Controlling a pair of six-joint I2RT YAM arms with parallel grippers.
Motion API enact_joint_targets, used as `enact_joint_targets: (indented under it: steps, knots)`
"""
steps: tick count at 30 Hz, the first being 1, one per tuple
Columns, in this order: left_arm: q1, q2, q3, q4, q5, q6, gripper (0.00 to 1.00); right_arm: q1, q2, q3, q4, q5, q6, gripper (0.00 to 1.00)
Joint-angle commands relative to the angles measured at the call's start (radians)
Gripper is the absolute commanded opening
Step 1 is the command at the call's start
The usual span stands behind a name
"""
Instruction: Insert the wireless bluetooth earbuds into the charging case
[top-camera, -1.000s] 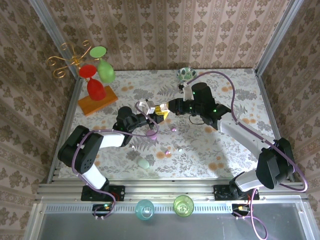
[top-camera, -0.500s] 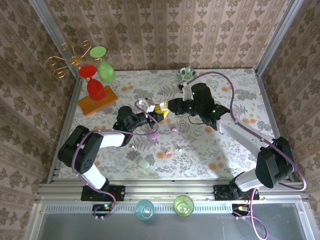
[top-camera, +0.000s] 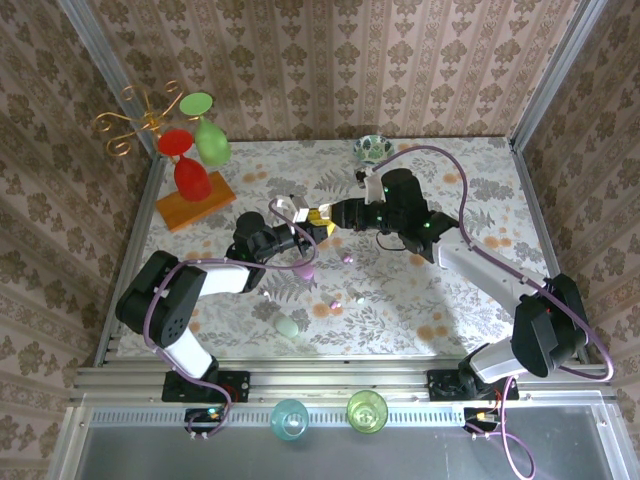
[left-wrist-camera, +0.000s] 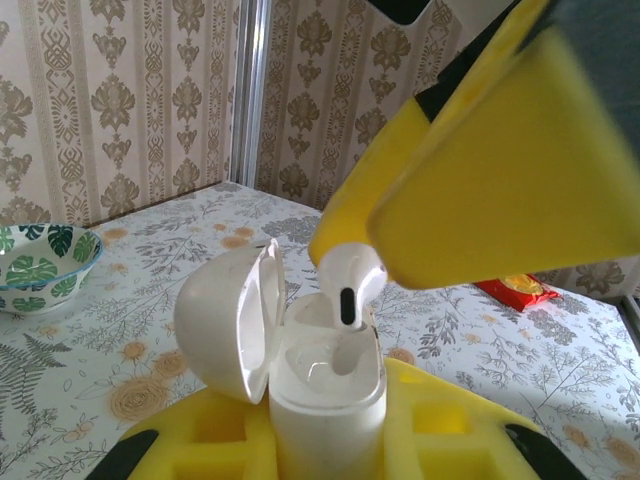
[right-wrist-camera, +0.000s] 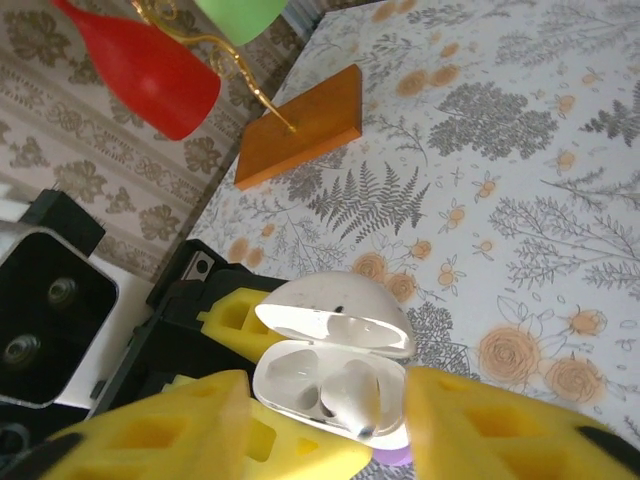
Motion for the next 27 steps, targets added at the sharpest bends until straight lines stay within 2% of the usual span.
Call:
enact_joint_targets:
  steps: [1,4,11,15,19,21,27]
  knots:
    - [0.007,-0.034,0.004,0.058,-0.008,0.03,0.0,0.003,-0.044,-0.005,-0.037,0.055,-0.01,0.61]
    - [0.02,-0.032,-0.001,0.061,-0.004,0.036,0.0,0.005,-0.102,-0.006,-0.06,0.064,-0.022,0.7]
    - [0.043,-0.045,-0.017,0.058,0.005,0.073,0.0,0.005,-0.112,-0.003,-0.129,0.068,-0.052,0.72]
    - [0.086,-0.076,-0.032,0.022,-0.008,0.101,0.0,0.031,-0.104,-0.017,-0.155,0.072,-0.098,0.76]
    - [0.148,-0.115,-0.026,-0.061,-0.039,0.146,0.0,0.089,-0.077,-0.036,-0.171,0.091,-0.147,0.77]
    - [0.162,-0.121,-0.006,-0.109,-0.109,0.159,0.0,0.123,-0.059,-0.041,-0.172,0.093,-0.172,0.77]
    - [0.189,-0.083,0.079,-0.169,-0.192,0.153,0.0,0.284,0.031,-0.067,-0.103,0.151,-0.268,0.77]
